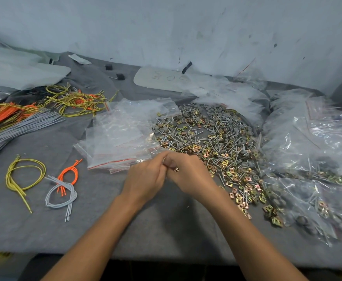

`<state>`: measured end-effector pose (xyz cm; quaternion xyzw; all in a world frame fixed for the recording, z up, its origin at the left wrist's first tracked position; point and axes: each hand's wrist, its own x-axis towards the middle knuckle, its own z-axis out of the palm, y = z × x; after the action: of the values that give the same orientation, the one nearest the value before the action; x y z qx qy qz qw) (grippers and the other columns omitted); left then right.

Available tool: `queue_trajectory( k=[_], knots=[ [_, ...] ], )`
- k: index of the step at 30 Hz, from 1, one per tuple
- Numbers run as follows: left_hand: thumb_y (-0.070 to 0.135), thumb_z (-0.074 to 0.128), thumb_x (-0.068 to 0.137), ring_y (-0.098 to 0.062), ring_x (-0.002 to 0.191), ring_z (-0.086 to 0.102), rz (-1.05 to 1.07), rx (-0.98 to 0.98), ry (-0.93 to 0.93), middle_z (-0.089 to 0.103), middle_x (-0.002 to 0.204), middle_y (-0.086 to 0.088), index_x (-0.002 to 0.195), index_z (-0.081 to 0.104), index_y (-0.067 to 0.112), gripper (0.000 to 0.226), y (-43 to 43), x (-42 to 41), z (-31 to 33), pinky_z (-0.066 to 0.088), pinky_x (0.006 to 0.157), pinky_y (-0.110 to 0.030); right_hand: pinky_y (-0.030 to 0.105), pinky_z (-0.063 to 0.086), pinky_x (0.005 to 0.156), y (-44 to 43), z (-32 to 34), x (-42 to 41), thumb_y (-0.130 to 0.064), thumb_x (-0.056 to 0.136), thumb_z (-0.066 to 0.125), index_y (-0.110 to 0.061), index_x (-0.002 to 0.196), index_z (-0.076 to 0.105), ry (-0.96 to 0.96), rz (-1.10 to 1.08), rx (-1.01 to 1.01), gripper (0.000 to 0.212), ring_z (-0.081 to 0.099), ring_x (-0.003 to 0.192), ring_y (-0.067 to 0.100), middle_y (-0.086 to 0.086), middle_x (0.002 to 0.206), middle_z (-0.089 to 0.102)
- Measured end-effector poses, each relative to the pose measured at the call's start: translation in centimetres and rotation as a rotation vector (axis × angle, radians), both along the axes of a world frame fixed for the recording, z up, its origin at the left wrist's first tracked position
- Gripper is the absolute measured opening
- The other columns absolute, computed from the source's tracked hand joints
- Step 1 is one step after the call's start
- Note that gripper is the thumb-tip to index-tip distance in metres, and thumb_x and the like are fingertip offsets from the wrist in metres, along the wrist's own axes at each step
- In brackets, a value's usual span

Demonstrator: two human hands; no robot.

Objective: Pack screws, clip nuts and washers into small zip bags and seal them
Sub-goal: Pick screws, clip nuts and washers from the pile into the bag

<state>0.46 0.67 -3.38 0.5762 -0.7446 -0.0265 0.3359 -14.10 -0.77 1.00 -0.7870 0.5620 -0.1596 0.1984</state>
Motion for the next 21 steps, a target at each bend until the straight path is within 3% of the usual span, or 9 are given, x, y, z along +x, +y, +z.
queue_trajectory(
  k=[5,10,13,17,21],
  knots=[
    [0.028,0.037,0.092,-0.042,0.084,0.066,-0.012,0.007,0.003,0.074,0.091,-0.012,0.132,0.059,0.025,0.046,0.0,0.0,0.1,0.049,0.067,-0.045,0.044,0.051,0.079,0.0,-1.0,0.1,-0.028,0.09,0.063,-0.029,0.094,0.045,-0.05,-0.023,-0.041,0.019,0.063,0.094,0.036,0.003,0.097,0.071],
    [0.029,0.037,0.091,-0.041,0.09,0.066,-0.02,-0.002,0.024,0.075,0.097,-0.011,0.137,0.056,0.027,0.049,-0.1,0.0,-0.1,0.049,0.071,-0.045,0.044,0.051,0.078,1.4,-2.0,0.1,-0.028,0.096,0.06,-0.028,0.108,0.049,-0.121,-0.02,-0.183,0.016,0.065,0.096,0.034,0.0,0.104,0.072],
    [0.03,0.038,0.092,-0.04,0.092,0.067,-0.008,-0.029,0.047,0.075,0.105,-0.011,0.139,0.056,0.025,0.05,-0.2,-0.1,-0.3,0.05,0.074,-0.044,0.042,0.05,0.076,2.5,-2.6,0.1,-0.024,0.094,0.057,-0.032,0.107,0.05,-0.183,-0.011,-0.239,0.016,0.063,0.095,0.028,-0.006,0.106,0.068],
    [0.037,0.026,0.088,-0.042,0.085,0.068,-0.009,-0.057,0.066,0.075,0.097,-0.014,0.136,0.06,0.021,0.061,-0.2,0.0,-0.3,0.051,0.07,-0.045,0.044,0.05,0.079,2.2,-2.6,0.2,-0.022,0.093,0.05,-0.031,0.109,0.05,-0.17,0.021,-0.123,0.019,0.063,0.099,0.033,0.001,0.107,0.071],
    [0.036,0.027,0.087,-0.041,0.081,0.068,-0.019,-0.067,0.075,0.075,0.091,-0.014,0.134,0.062,0.019,0.061,-0.1,0.1,-0.2,0.051,0.066,-0.044,0.041,0.039,0.069,1.9,-2.8,0.3,-0.02,0.096,0.044,-0.029,0.108,0.041,-0.122,0.06,-0.014,0.016,0.059,0.094,0.043,0.011,0.101,0.069]
  ],
)
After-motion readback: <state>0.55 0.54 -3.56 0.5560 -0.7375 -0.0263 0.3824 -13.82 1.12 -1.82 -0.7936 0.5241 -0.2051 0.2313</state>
